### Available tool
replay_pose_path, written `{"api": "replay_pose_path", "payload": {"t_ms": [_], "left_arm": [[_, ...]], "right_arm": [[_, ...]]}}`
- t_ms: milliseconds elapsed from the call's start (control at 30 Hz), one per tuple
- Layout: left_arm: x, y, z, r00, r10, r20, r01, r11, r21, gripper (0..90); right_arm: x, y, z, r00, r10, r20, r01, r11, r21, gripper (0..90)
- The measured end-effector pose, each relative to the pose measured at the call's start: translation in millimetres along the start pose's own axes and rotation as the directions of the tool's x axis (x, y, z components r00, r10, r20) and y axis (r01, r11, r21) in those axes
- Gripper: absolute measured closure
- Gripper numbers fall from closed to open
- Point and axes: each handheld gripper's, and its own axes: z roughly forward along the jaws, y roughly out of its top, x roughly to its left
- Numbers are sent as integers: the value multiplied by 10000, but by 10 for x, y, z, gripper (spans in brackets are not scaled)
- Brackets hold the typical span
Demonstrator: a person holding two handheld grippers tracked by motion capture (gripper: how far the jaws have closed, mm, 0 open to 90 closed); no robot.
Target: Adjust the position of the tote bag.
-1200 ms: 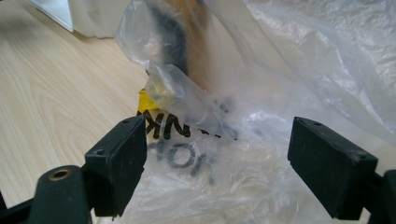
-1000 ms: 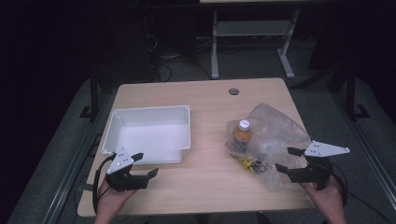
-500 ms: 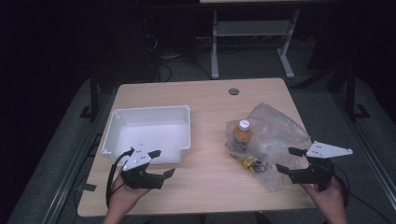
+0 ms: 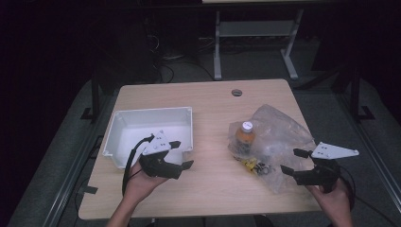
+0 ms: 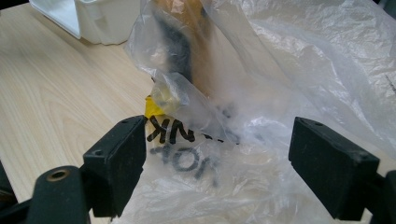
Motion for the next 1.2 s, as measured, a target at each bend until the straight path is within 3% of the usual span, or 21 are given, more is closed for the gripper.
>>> {"api": "replay_pose_path", "payload": {"t_ms": [567,867,1200], "left_arm": [[-70,372,360,9958,597,691,-610,9980,168,228],[-123,647,577,9899,987,1015,-1005,9949,127,236],[-160,790,823,9839,1182,1342,-1241,9916,367,244]], "right_arm": [[-14,-2,-12,10000,3,-41,-3,10000,87,182],[1,23,-27,9999,-108,-15,108,9999,44,186],[2,33,-50,9998,-202,-5,202,9998,7,195]]}}
